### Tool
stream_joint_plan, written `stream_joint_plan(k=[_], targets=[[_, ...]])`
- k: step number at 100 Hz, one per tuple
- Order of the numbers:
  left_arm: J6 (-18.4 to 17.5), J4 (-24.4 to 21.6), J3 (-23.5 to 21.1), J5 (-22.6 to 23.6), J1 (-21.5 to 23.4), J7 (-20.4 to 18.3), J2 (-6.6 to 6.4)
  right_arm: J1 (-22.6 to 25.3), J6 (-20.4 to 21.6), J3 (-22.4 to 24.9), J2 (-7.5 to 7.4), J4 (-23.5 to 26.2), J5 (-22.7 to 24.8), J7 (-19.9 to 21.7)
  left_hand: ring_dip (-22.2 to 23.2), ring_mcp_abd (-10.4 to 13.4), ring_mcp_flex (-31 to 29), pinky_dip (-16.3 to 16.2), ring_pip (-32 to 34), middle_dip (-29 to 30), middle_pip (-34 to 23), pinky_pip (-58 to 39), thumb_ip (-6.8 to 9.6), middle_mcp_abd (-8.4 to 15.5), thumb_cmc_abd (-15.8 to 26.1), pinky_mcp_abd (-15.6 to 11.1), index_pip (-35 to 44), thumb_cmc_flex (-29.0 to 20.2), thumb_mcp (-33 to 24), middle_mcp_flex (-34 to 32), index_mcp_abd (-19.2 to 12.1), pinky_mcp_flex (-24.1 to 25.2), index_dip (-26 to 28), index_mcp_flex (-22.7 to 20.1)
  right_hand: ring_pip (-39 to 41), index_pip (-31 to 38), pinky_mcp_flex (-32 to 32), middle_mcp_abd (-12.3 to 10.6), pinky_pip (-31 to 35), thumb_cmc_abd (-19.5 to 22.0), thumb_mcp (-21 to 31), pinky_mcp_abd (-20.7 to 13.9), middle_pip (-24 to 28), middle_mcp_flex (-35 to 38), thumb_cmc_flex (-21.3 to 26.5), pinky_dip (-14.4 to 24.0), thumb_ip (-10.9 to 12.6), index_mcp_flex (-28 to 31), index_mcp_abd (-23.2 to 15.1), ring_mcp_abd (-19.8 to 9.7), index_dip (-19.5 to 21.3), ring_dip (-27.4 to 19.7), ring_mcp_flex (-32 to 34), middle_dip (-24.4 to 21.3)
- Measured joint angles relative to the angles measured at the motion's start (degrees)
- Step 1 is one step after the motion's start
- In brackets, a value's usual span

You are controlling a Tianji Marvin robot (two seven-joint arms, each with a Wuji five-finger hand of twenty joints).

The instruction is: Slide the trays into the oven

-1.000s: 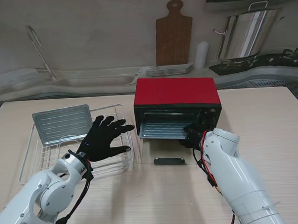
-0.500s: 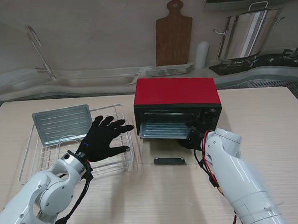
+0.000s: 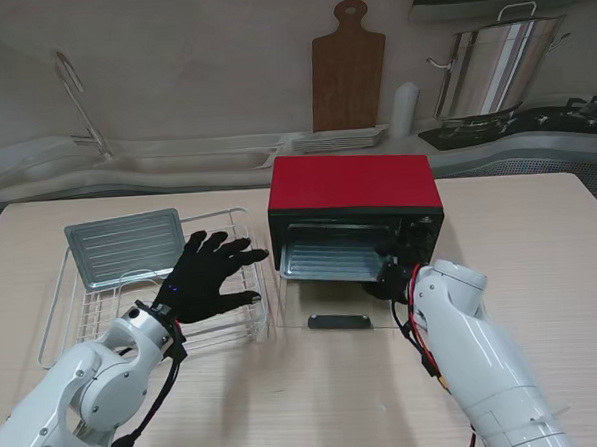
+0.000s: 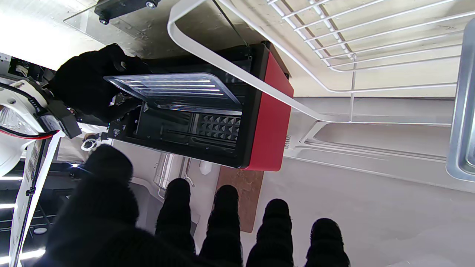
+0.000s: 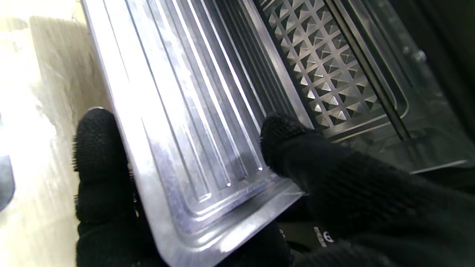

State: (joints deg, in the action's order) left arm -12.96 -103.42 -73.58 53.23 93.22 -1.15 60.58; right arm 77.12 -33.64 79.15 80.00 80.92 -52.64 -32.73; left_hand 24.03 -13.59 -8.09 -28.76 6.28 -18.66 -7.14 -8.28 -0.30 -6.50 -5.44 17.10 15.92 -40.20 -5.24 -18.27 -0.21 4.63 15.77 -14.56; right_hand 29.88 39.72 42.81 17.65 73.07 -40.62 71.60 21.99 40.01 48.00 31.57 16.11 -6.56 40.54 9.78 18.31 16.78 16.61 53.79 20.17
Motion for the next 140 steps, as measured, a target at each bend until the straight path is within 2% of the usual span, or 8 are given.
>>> stream_joint_plan(k=[11,16,21,29,34,53,83,140], targets=[[0.0,0.0,0.0,0.0,0.0,0.1,0.0,0.2,0.0,0.0,-0.04,0.1,0.2,0.3,0.0,0.0,0.0,0.0,0.0,0.0,0.0,0.0,0.0,0.0,0.0,0.0,0.0,0.0,0.0,0.9,0.0,0.0,0.0,0.0,1.2,0.1,0.9,0.0,0.7,-0.6,1.5,-0.5,0.1,-0.9,1.3,0.0,-0.2,-0.6,-0.1,0.0,0.0,0.0,0.2,0.1],[0.0,0.0,0.0,0.0,0.0,0.1,0.0,0.3,0.0,0.0,-0.04,0.1,0.4,0.4,0.0,0.0,0.0,0.0,0.0,0.0,0.0,0.0,0.0,0.0,0.0,0.0,0.0,0.0,0.0,0.9,0.0,0.0,0.0,0.0,1.7,0.2,1.4,0.0,1.2,-0.6,2.4,-0.8,0.1,-0.9,4.2,0.0,0.0,-0.6,-0.1,-0.2,0.0,0.0,0.2,0.1],[0.0,0.0,0.0,0.0,0.0,0.1,0.0,0.3,0.0,0.0,-0.04,0.1,0.7,0.6,0.0,0.0,0.0,0.0,0.0,0.0,0.0,0.0,0.0,0.0,0.0,0.0,0.1,0.0,0.0,0.9,0.0,0.0,0.1,0.0,2.2,0.4,2.2,0.0,1.5,-0.8,3.5,-1.1,0.1,-0.9,5.7,-0.1,1.6,-0.6,-0.1,-0.4,0.0,0.1,0.2,0.1],[0.0,0.0,0.0,0.0,0.0,0.1,0.01,0.3,-0.2,0.0,-0.04,0.1,1.0,0.7,0.0,0.0,0.0,0.0,0.0,0.0,0.0,0.0,0.0,0.0,0.0,0.0,0.1,0.0,0.0,0.9,0.0,0.0,0.6,0.0,4.0,1.4,4.3,0.0,2.8,-2.2,3.5,-1.8,0.1,-0.2,12.0,-0.8,1.3,-0.2,-0.8,-0.9,0.1,0.7,1.9,0.1],[0.0,0.0,0.0,0.0,0.0,0.1,0.01,0.3,-0.4,0.0,-0.03,0.1,1.4,0.7,0.0,0.0,0.0,0.0,0.0,0.0,0.0,0.0,0.0,0.0,0.0,0.0,0.1,0.0,0.0,0.9,0.0,0.0,0.6,0.0,5.5,1.9,5.9,0.0,3.7,-2.8,4.2,-2.2,0.1,1.5,14.4,-1.5,-0.2,1.3,-1.3,-1.2,0.1,0.8,3.3,0.0],[0.0,0.0,0.0,0.0,0.1,0.2,0.01,0.0,-0.6,-0.1,0.09,0.0,1.6,-0.6,0.0,0.0,0.0,0.0,0.0,0.0,0.0,0.0,0.0,0.0,0.0,0.0,0.1,0.0,0.0,0.9,0.0,0.0,0.6,0.0,8.2,2.9,11.7,-0.1,6.5,-3.0,6.2,-2.7,-1.0,8.0,15.4,-3.9,-4.9,7.5,-2.3,-1.9,0.0,0.8,8.9,-1.2],[0.1,0.0,-0.1,0.0,0.1,0.1,0.01,-0.5,0.2,-0.5,0.16,-0.1,0.2,-2.1,0.0,0.0,0.0,0.0,0.0,0.0,0.0,0.0,0.0,0.0,0.0,0.0,0.1,0.0,0.0,0.9,0.0,0.0,0.6,0.0,7.9,2.2,14.2,-0.1,6.5,-2.9,6.4,-2.6,-2.8,11.1,15.4,-6.4,-5.6,8.7,-2.0,-1.9,-3.7,0.5,11.3,-2.0],[0.1,0.1,-0.1,-0.1,0.0,0.0,0.01,-2.8,1.0,-1.0,0.8,-2.1,-1.4,-4.5,0.0,0.0,0.7,0.0,0.0,0.0,0.0,0.0,0.0,0.0,0.0,0.0,0.1,0.0,0.0,0.9,0.0,0.0,0.8,0.0,5.3,0.2,14.8,0.2,6.5,-2.1,6.4,-2.1,-3.5,11.1,15.4,-7.8,-5.6,8.4,-0.6,-1.9,-4.5,-0.5,12.2,-2.0]])
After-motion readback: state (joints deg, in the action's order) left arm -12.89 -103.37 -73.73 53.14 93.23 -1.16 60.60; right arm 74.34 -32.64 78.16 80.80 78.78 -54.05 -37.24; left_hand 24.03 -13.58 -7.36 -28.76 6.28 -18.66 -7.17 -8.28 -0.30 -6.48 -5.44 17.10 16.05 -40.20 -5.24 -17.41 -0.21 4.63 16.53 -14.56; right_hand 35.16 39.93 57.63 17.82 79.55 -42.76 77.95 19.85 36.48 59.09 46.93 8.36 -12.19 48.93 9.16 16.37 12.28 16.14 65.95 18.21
